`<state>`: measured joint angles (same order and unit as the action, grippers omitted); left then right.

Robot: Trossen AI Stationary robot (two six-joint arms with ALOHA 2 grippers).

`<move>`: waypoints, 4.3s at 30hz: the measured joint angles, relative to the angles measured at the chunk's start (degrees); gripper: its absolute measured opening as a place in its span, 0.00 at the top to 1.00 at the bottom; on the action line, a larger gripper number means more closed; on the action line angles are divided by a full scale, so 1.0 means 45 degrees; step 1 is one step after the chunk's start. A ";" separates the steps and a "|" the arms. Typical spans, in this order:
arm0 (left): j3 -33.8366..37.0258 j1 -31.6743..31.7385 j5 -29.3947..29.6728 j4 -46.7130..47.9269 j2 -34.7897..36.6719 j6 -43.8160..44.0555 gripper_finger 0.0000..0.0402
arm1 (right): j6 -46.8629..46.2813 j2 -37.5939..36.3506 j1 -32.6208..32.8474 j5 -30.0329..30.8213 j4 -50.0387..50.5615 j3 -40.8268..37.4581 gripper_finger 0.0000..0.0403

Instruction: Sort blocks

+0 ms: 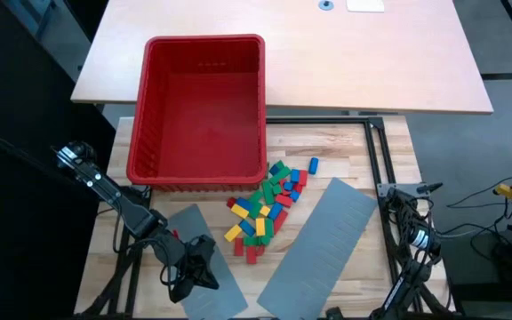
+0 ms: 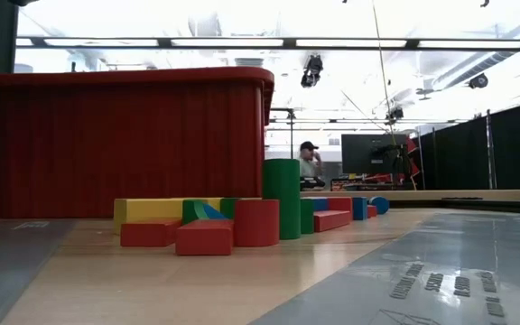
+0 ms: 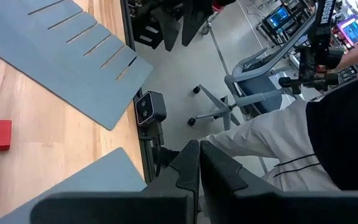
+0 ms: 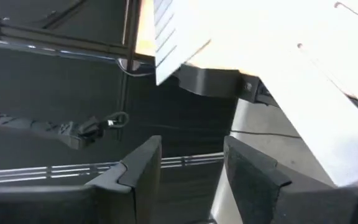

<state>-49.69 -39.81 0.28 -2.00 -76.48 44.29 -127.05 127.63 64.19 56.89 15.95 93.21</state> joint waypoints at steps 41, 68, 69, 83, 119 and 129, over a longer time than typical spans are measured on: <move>0.0000 0.0000 -0.1255 0.0113 0.0004 0.1886 1.00 | 0.0196 0.0101 0.0318 -0.3560 0.0972 -0.0539 0.51; 0.0000 -0.0014 -0.1189 0.0761 0.0004 0.3263 1.00 | -0.0533 0.1796 0.0285 -0.3140 -0.0778 -0.0525 0.38; 0.0000 -0.0015 -0.1189 0.0749 0.0004 0.3280 1.00 | -0.0541 0.1833 0.0268 -0.3112 -0.0805 -0.0525 0.38; 0.0000 -0.0024 -0.1197 0.0730 0.0004 0.3283 1.00 | -0.0646 0.1778 0.0081 -0.2406 -0.0941 -0.0554 0.40; 0.0000 -0.0024 -0.1217 0.0733 0.0004 0.3376 1.00 | -0.0824 0.1637 -0.0124 -0.1141 -0.1166 -0.0525 0.60; 0.0000 -0.0024 -0.1215 0.0733 0.0004 0.3376 1.00 | -0.0815 0.1637 -0.0167 -0.1067 -0.1083 -0.0529 0.76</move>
<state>-49.69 -39.92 -5.18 1.30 -76.47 59.48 -130.72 135.00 63.44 52.09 11.08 90.83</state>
